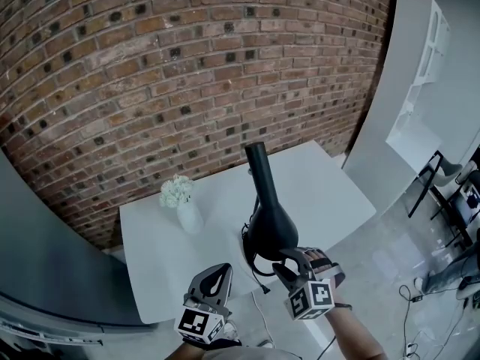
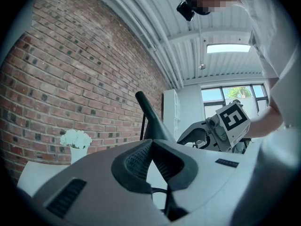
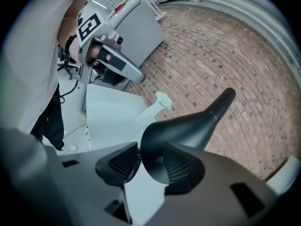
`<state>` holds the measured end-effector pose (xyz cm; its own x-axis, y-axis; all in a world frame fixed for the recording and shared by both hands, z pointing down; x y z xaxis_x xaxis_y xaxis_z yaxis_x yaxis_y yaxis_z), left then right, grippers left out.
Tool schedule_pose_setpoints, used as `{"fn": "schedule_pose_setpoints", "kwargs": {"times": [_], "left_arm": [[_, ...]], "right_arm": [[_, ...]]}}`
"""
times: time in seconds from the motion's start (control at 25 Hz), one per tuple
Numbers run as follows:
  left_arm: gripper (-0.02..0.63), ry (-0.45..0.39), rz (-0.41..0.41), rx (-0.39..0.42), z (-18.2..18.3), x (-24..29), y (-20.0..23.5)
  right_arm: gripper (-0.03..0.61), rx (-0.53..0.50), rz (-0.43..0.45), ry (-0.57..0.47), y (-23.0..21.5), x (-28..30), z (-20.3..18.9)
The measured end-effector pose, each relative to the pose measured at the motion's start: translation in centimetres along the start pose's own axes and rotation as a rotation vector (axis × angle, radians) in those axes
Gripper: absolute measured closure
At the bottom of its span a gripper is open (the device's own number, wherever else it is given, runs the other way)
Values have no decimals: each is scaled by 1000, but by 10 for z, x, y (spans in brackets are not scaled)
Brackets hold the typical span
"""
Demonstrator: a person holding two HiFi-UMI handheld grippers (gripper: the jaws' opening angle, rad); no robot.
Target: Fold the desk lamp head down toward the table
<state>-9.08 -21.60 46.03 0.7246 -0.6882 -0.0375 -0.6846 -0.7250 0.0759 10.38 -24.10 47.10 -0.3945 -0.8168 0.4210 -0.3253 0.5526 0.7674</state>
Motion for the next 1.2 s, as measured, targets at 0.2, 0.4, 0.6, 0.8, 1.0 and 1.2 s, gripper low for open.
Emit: {"fn": "schedule_pose_setpoints", "kwargs": {"times": [0.2,0.4,0.6,0.8,1.0,1.2], "left_arm": [[606,3,-13,-5,-3,6,6],[606,-3,-33,-9,0,13,5],[606,-12,-57,-2,3,17,-3],[606,-13,-66,-3,5,17,-14],[606,-7,-77,-12,2,15,-27],[606,-4,-88,-8,1,13,-35]], "right_arm": [[399,48,-10,2,3,-1,0],[399,221,-43,-29,2,-10,3],[399,348,-67,-76,-3,-26,10],[425,435,-103,-107,-7,-42,12],[473,555,-134,-132,-8,-55,12],[507,644,-195,-160,-6,-64,12]]}}
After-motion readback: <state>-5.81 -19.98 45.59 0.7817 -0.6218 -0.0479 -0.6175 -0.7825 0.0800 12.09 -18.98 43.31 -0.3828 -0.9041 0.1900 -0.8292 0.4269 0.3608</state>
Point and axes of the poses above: the fingertips, and each gripper's own axes: x forward along the fingers, y to its left, z out of its top, the point moved 8 cm from there along -x, backward along the fingers, and after that the axes turned 11 degrees about -z, right-handed, at the moved point
